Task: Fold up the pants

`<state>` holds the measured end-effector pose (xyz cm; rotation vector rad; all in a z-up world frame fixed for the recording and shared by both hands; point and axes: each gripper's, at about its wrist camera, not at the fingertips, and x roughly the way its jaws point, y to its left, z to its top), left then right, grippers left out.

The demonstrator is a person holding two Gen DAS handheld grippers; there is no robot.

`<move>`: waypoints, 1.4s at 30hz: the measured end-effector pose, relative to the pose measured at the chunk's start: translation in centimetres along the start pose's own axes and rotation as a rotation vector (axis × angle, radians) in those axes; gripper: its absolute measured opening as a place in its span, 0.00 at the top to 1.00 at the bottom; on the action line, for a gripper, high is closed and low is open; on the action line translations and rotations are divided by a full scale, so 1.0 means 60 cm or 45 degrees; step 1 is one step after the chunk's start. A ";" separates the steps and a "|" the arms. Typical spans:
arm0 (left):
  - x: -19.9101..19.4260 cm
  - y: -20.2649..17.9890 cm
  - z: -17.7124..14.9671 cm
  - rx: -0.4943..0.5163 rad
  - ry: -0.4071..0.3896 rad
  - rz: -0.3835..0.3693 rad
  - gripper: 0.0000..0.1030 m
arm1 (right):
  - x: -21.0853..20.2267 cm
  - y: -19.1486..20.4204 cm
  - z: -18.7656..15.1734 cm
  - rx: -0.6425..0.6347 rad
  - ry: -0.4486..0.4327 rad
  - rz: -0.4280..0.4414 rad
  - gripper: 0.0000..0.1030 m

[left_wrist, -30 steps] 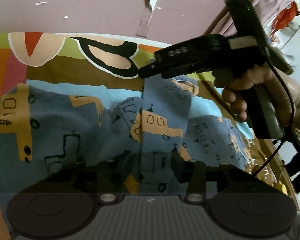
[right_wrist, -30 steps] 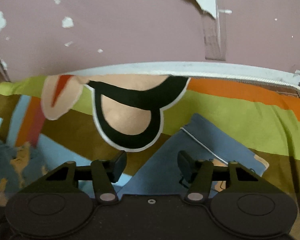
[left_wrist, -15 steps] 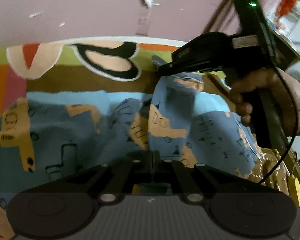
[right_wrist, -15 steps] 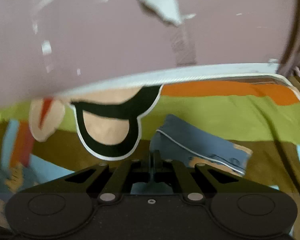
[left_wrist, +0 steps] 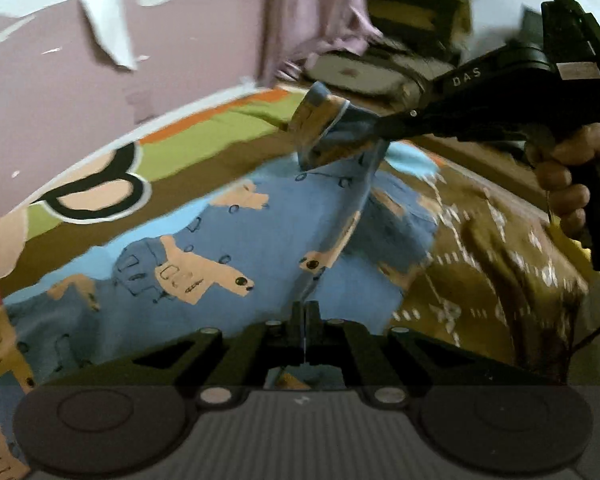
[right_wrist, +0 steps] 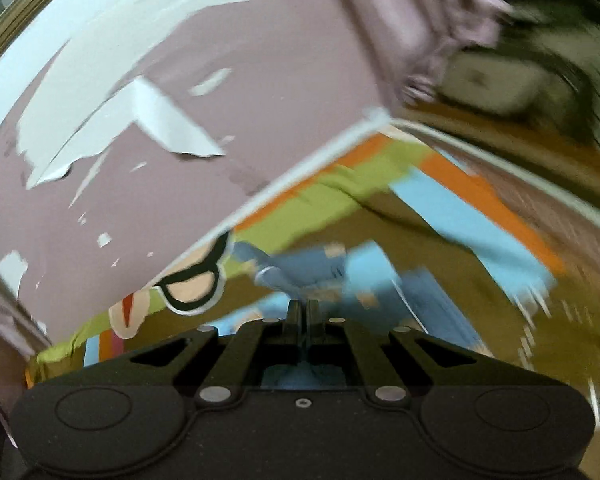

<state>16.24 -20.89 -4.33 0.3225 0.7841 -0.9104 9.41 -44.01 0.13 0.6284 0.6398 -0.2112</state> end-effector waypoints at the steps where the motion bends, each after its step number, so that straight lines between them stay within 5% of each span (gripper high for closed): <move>1: 0.005 -0.008 -0.003 0.022 0.016 -0.006 1.00 | -0.004 -0.013 -0.013 0.048 -0.005 -0.010 0.99; 9: 0.027 -0.036 -0.030 0.139 0.077 0.026 1.00 | -0.012 -0.083 -0.098 0.180 -0.050 -0.083 1.00; 14: 0.034 -0.047 -0.029 0.171 0.088 0.040 1.00 | -0.012 -0.097 -0.101 0.202 -0.057 -0.086 1.00; 18: 0.033 -0.045 -0.031 0.156 0.095 0.043 1.00 | -0.005 -0.111 -0.100 0.218 -0.042 -0.120 0.80; 23: 0.033 -0.042 -0.031 0.134 0.095 0.048 1.00 | 0.007 -0.114 -0.091 0.164 -0.051 -0.186 0.76; 36: 0.038 -0.043 -0.032 0.108 0.089 0.057 1.00 | 0.040 -0.104 -0.082 0.014 -0.096 -0.281 0.76; 42: 0.035 -0.044 -0.032 0.106 0.080 0.059 1.00 | 0.029 -0.091 -0.082 -0.059 -0.168 -0.302 0.92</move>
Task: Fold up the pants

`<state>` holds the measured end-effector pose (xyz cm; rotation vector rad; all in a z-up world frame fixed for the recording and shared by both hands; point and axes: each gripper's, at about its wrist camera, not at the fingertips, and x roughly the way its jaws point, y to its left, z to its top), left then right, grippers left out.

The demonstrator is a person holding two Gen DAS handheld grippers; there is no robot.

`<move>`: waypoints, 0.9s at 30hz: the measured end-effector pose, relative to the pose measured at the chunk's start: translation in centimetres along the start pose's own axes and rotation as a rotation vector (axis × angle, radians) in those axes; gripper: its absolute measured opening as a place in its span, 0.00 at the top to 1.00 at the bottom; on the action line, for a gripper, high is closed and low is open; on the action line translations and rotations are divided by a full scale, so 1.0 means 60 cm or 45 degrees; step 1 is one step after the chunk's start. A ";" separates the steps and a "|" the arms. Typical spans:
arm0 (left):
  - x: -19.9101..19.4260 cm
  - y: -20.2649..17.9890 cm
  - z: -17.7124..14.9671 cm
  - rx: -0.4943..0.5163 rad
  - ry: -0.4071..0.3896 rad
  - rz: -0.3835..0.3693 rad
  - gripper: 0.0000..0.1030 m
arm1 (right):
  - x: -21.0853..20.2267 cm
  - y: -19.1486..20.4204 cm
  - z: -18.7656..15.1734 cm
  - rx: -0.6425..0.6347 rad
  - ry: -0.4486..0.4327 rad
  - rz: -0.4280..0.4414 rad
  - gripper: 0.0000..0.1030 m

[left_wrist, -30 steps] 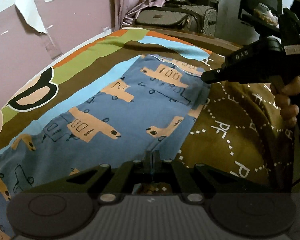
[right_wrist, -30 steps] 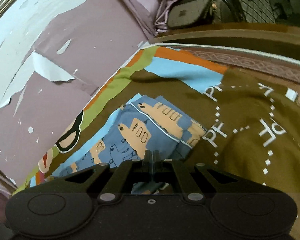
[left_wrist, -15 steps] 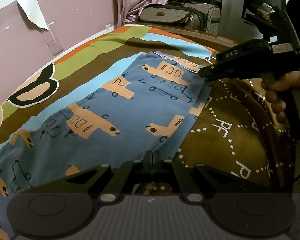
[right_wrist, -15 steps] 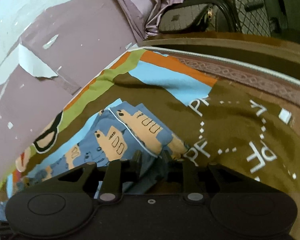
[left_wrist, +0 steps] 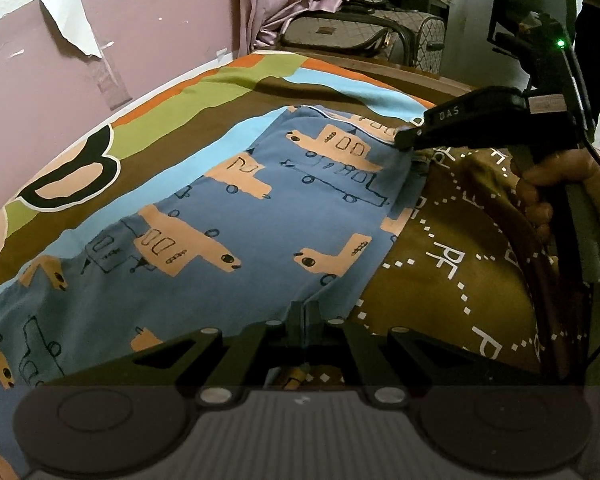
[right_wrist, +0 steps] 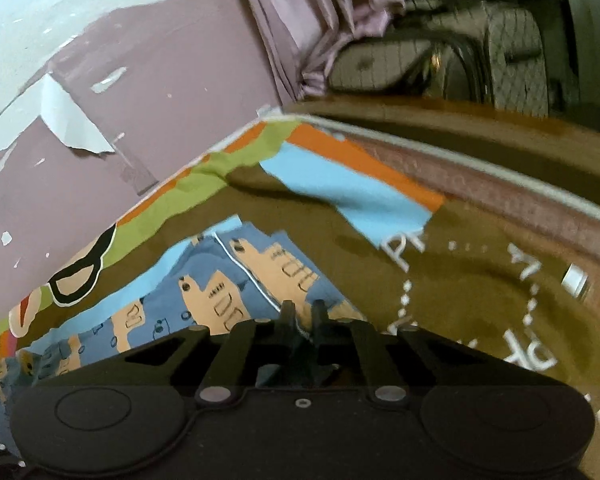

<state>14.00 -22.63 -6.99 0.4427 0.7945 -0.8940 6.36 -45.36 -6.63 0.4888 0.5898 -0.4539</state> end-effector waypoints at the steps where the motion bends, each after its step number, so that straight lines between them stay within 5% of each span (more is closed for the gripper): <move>1: -0.002 0.000 0.001 -0.001 -0.005 0.001 1.00 | -0.009 0.005 0.001 -0.029 -0.027 -0.011 0.93; 6: -0.013 -0.002 0.001 0.025 -0.026 -0.006 1.00 | -0.046 0.022 -0.015 -0.169 -0.044 -0.110 0.93; 10: -0.006 -0.003 -0.003 0.028 -0.003 -0.011 1.00 | -0.028 0.005 -0.020 -0.106 0.051 -0.145 0.93; 20: 0.008 0.003 -0.004 -0.005 0.028 -0.027 1.00 | -0.014 0.015 -0.024 -0.181 0.032 -0.169 0.90; 27: 0.001 0.017 -0.001 -0.100 0.035 -0.051 0.96 | -0.028 0.023 -0.023 -0.240 -0.021 -0.215 0.65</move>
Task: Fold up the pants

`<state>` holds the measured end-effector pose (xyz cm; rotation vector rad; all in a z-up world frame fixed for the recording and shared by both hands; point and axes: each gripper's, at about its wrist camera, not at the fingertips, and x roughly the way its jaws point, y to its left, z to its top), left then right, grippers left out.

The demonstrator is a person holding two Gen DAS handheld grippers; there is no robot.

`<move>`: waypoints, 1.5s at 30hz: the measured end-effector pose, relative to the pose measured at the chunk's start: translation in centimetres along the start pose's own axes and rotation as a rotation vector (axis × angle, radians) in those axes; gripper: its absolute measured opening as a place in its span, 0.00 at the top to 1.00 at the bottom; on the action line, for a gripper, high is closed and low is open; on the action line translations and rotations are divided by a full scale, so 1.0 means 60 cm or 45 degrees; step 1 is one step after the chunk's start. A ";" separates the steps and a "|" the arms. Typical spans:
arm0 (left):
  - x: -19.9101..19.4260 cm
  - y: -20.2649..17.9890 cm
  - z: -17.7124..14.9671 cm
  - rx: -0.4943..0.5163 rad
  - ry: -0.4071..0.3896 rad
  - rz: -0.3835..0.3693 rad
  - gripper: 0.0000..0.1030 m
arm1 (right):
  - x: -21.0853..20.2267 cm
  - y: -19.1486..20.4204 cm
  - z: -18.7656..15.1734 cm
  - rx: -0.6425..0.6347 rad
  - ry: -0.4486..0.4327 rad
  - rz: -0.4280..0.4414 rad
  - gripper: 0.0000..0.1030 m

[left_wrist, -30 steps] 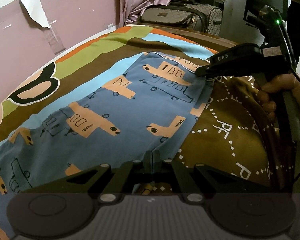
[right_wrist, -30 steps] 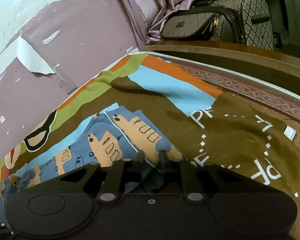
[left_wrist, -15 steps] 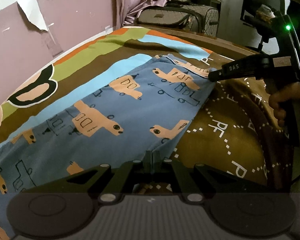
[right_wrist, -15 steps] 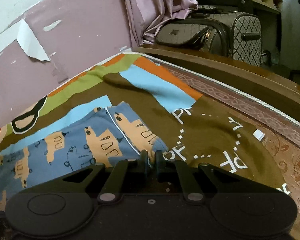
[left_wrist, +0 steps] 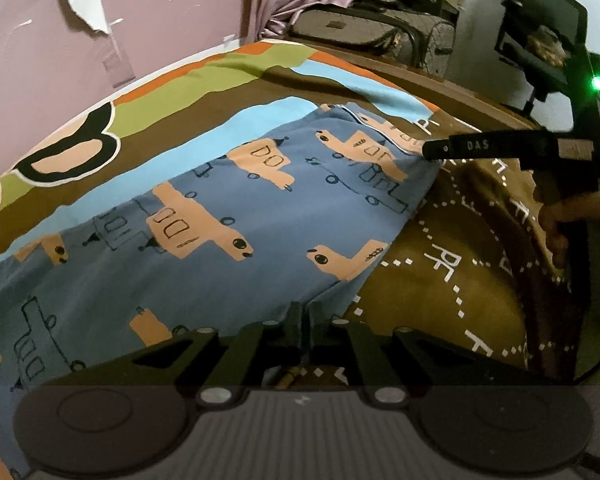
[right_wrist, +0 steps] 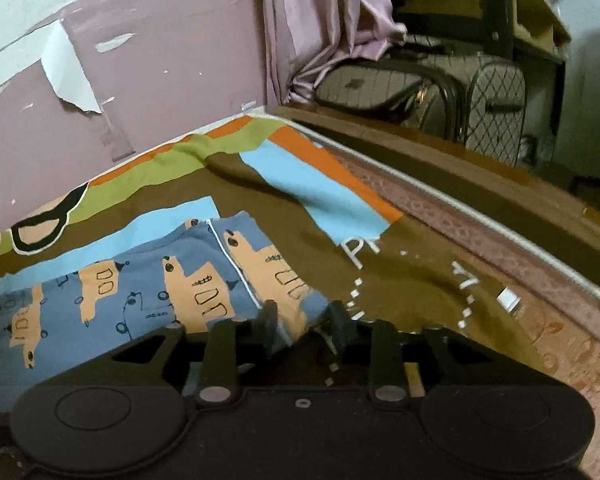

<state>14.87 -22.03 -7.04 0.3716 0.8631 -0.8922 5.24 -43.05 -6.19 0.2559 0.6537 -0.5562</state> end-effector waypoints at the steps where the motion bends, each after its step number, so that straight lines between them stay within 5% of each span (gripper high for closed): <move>1: -0.002 0.001 0.001 -0.009 -0.002 -0.001 0.95 | -0.003 0.003 0.000 -0.020 -0.011 -0.010 0.59; 4: -0.017 0.008 0.003 -0.043 -0.017 -0.005 0.85 | -0.012 0.012 0.001 -0.085 -0.058 -0.025 0.46; 9: -0.050 0.036 -0.009 -0.117 -0.067 0.061 0.58 | -0.026 0.040 -0.005 -0.226 -0.108 0.051 0.46; 16: -0.052 0.091 -0.046 -0.252 0.042 0.220 0.58 | -0.023 0.089 -0.023 -0.428 -0.031 0.206 0.42; 25: -0.063 0.080 -0.054 -0.211 0.037 0.258 0.42 | -0.004 0.078 -0.035 -0.397 0.079 0.078 0.29; 28: -0.068 0.085 -0.063 -0.215 0.046 0.265 0.34 | 0.000 0.070 -0.035 -0.372 0.086 -0.021 0.13; 31: -0.076 0.093 -0.073 -0.234 0.054 0.271 0.31 | -0.005 0.060 -0.030 -0.322 0.069 -0.045 0.13; 36: -0.088 0.102 -0.090 -0.243 0.071 0.316 0.20 | -0.036 0.079 -0.034 -0.363 -0.028 0.083 0.08; 40: -0.095 0.112 -0.104 -0.256 0.106 0.353 0.15 | -0.035 0.116 -0.050 -0.502 0.021 0.192 0.06; 45: -0.134 0.142 -0.115 -0.258 0.096 0.355 0.15 | -0.028 0.126 -0.053 -0.512 0.054 0.167 0.06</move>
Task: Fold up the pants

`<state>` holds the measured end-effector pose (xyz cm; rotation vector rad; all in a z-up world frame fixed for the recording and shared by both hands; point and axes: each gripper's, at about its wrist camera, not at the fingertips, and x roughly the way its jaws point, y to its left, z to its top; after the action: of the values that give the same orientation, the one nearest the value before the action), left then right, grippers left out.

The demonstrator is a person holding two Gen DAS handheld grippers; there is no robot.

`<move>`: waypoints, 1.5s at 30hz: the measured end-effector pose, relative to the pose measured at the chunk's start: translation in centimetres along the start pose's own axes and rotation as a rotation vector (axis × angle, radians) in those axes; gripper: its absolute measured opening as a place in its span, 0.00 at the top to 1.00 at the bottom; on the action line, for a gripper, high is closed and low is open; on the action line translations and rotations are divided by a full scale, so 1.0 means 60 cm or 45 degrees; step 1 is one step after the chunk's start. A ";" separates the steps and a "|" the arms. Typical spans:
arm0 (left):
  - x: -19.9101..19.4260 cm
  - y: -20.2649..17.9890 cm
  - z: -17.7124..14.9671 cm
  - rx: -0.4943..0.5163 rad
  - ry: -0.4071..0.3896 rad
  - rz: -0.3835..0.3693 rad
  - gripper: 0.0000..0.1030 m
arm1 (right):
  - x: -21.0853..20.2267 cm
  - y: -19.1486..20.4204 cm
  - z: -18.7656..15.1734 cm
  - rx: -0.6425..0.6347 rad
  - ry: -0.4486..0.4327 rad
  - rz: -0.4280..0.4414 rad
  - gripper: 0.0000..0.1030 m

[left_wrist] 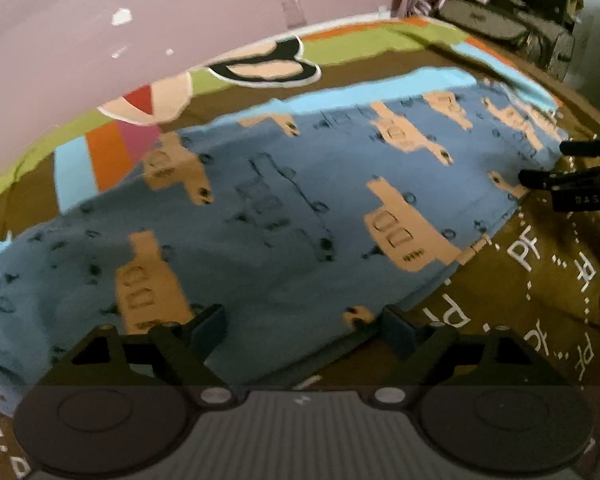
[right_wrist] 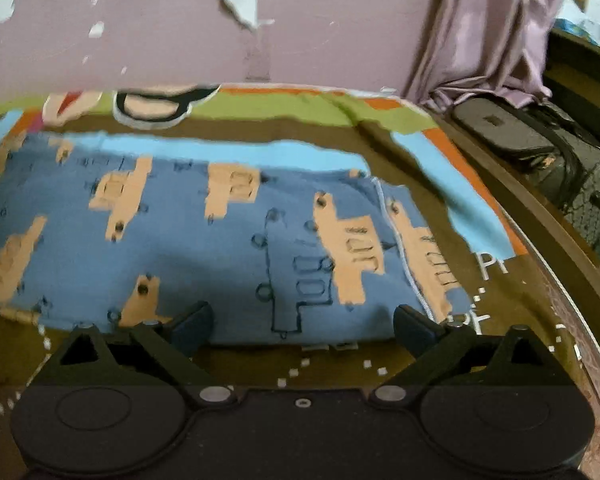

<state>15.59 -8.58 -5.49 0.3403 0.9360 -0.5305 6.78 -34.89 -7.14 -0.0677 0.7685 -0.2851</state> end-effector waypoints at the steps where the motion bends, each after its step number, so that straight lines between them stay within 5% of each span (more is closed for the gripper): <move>1: -0.010 0.011 0.004 0.000 -0.023 0.000 0.15 | -0.006 -0.002 0.003 0.012 -0.034 0.012 0.06; 9: -0.026 0.111 0.091 -0.067 -0.187 0.163 0.11 | 0.009 0.018 0.058 -0.109 -0.177 0.227 0.06; 14: 0.053 0.168 0.163 -0.116 -0.111 0.201 0.31 | 0.043 0.022 0.073 -0.110 -0.212 0.360 0.12; 20: 0.108 0.189 0.184 -0.111 0.004 0.073 0.67 | 0.099 0.095 0.159 -0.322 -0.189 0.742 0.19; 23: 0.109 0.183 0.179 -0.085 -0.007 0.048 0.88 | 0.132 0.153 0.205 -0.394 -0.126 0.907 0.28; 27: 0.107 0.178 0.182 -0.063 -0.019 0.080 0.93 | 0.160 0.219 0.231 -0.470 -0.057 0.984 0.50; 31: 0.095 0.178 0.187 -0.082 -0.083 0.103 0.94 | 0.170 0.251 0.236 -0.551 -0.028 0.952 0.94; 33: 0.092 0.177 0.189 -0.081 -0.113 0.117 0.94 | 0.166 0.249 0.241 -0.516 -0.058 0.931 0.95; 36: 0.105 0.174 0.187 -0.068 -0.087 0.140 0.94 | 0.176 0.253 0.233 -0.517 -0.045 0.815 0.93; 38: 0.115 0.172 0.186 -0.079 -0.067 0.152 0.91 | 0.175 0.243 0.225 -0.505 -0.052 0.746 0.84; 41: 0.113 0.170 0.186 -0.106 -0.076 0.172 0.86 | 0.139 0.190 0.208 -0.379 -0.101 0.672 0.49; 42: 0.108 0.167 0.187 -0.109 -0.086 0.187 0.77 | 0.123 0.172 0.198 -0.349 -0.119 0.628 0.27; 45: 0.088 0.148 0.192 -0.105 -0.163 0.219 0.37 | 0.061 0.107 0.153 -0.203 -0.132 0.515 0.13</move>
<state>30.85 -8.49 -3.06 0.3058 0.7939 -0.3510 17.13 -30.14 -4.10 -0.0752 0.6831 0.1632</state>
